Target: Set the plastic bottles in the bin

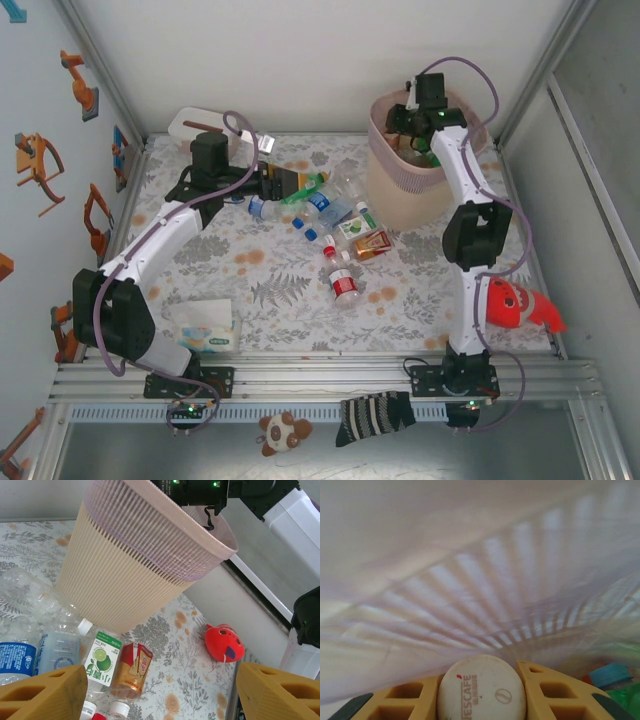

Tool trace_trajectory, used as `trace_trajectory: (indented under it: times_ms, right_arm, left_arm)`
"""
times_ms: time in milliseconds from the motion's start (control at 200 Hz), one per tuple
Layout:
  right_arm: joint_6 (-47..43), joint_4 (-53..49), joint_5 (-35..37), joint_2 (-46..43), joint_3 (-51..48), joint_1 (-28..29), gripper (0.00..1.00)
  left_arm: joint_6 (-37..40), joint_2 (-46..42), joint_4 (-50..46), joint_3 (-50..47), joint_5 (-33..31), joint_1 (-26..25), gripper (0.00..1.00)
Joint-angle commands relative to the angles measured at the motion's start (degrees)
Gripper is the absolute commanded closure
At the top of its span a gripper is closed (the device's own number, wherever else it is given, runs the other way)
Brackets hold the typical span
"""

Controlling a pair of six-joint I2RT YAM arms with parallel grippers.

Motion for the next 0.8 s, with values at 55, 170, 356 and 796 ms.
trace_trajectory:
  times_ms: [55, 170, 356, 796]
  right_arm:
    - [1.8, -14.9, 0.5, 4.9, 1.1, -0.5, 0.55]
    - [2.9, -15.6, 3.5, 3.3, 2.8, -0.5, 0.47]
    - [3.1, -15.6, 6.7, -0.5, 3.4, -0.6, 0.39]
    - [1.4, -15.9, 9.8, -10.8, 1.2, -0.6, 0.38]
  left_arm:
    - [1.0, -1.3, -1.1, 1.8, -0.3, 0.3, 0.23]
    - [0.6, -1.4, -1.3, 1.8, -0.9, 0.3, 0.23]
    - [0.6, -1.5, -3.0, 1.7, -2.9, 0.3, 0.23]
    - [4.0, 2.3, -13.8, 6.6, -11.0, 0.3, 0.23]
